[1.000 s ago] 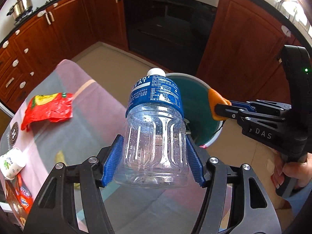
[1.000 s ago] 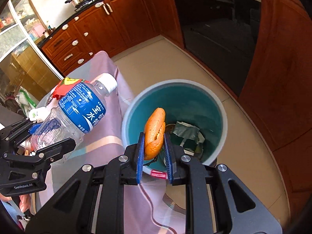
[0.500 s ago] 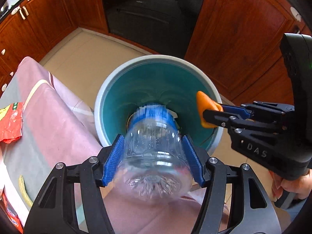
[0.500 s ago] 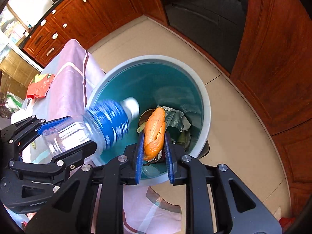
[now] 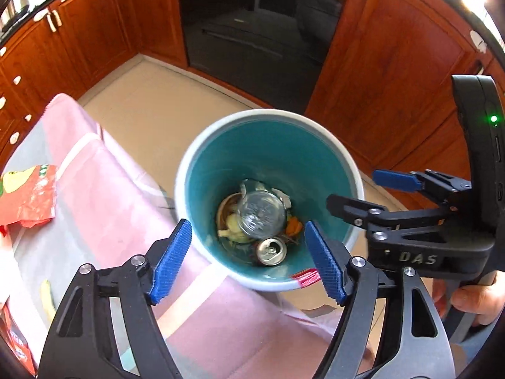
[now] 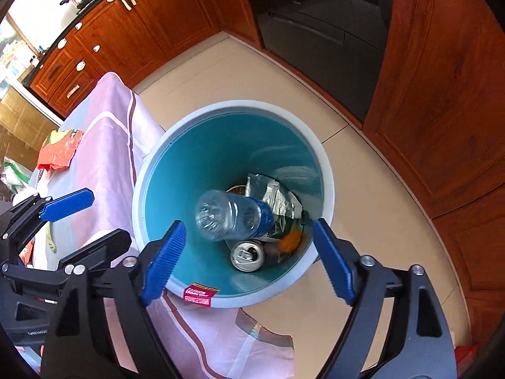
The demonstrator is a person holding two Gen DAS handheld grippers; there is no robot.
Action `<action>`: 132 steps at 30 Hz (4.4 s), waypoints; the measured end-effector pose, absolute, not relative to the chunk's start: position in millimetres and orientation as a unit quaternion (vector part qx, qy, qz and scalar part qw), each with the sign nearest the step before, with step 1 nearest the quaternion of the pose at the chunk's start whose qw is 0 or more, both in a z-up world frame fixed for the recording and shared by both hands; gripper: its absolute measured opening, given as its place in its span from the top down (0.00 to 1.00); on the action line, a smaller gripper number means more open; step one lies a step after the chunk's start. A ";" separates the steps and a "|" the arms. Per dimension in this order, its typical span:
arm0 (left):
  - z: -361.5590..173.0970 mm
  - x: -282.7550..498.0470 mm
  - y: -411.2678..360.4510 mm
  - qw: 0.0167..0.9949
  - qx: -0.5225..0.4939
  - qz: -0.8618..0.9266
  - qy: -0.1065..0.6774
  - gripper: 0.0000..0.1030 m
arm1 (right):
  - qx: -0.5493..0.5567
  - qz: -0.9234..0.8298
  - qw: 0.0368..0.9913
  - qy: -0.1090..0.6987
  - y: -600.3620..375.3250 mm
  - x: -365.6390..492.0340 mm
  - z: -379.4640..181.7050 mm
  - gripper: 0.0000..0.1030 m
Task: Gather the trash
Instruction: 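Carry the bottle and peel over the teal bin and open both tools, then move both tools back over the table, then grasp the green melon rind with the left tool while the right tool grasps the red snack bag, then carry the melon rind and red bag over the bin and open both tools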
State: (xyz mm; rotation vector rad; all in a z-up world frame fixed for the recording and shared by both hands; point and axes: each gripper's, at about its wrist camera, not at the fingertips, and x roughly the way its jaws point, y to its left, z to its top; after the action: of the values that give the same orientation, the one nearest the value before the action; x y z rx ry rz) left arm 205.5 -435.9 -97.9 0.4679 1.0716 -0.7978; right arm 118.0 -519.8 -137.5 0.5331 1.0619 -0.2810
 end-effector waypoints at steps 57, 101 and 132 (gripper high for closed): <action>-101.3 271.2 -206.4 0.825 0.084 -0.229 0.510 0.72 | 0.179 0.023 0.850 0.494 -336.5 219.7 -89.7 0.18; -45.3 277.6 -132.5 0.854 0.011 -0.224 0.469 0.73 | 0.078 0.057 0.876 0.473 -277.4 287.7 -60.2 0.92; -26.9 184.7 -350.3 0.805 0.124 -0.355 0.459 0.73 | 0.271 -0.064 0.844 0.458 -491.3 108.4 -81.8 0.91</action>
State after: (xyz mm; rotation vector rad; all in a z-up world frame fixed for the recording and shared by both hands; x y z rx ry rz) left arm 184.7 -350.4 -26.9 0.2661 0.9821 -0.7597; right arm 108.4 -491.3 -81.8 0.5711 0.9663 -0.1344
